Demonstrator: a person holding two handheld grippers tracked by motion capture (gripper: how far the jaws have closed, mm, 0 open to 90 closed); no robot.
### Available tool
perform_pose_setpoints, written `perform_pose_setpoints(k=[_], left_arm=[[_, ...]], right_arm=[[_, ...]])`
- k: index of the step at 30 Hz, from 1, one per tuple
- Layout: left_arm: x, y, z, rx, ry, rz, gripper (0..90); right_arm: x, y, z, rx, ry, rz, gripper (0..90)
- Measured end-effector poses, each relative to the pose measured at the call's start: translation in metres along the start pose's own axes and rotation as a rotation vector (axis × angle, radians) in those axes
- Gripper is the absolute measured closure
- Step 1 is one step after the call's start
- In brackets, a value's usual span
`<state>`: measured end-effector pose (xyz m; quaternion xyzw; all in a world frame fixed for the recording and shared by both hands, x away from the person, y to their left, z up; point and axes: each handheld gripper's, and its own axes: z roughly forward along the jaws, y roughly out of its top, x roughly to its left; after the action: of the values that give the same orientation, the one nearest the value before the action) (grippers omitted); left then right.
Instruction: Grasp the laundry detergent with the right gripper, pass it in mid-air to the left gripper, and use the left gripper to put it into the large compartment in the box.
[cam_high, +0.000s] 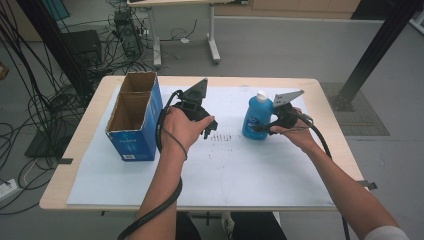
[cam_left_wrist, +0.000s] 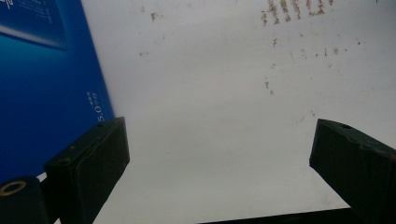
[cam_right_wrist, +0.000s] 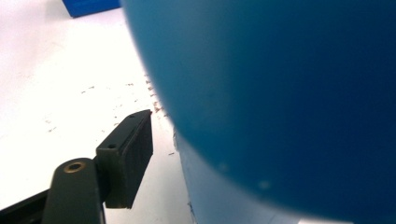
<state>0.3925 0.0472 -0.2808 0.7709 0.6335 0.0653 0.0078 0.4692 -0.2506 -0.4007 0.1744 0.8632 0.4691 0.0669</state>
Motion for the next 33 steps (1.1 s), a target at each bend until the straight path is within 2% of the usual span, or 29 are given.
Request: perform_pose_setpoints(k=[16,33], left_arm=[[0.0019,0.0001,0.0008,-0.001,0.009,-0.007,5.3],[0.0005,0.0015,-0.0014,-0.003,0.013,-0.001,5.2]], right_arm=[[-0.0029,-0.0017,0.0028,0.001,-0.026,-0.018,40.1],[-0.0033,-0.0019,0.0023,-0.001,-0.024,-0.029,41.6]])
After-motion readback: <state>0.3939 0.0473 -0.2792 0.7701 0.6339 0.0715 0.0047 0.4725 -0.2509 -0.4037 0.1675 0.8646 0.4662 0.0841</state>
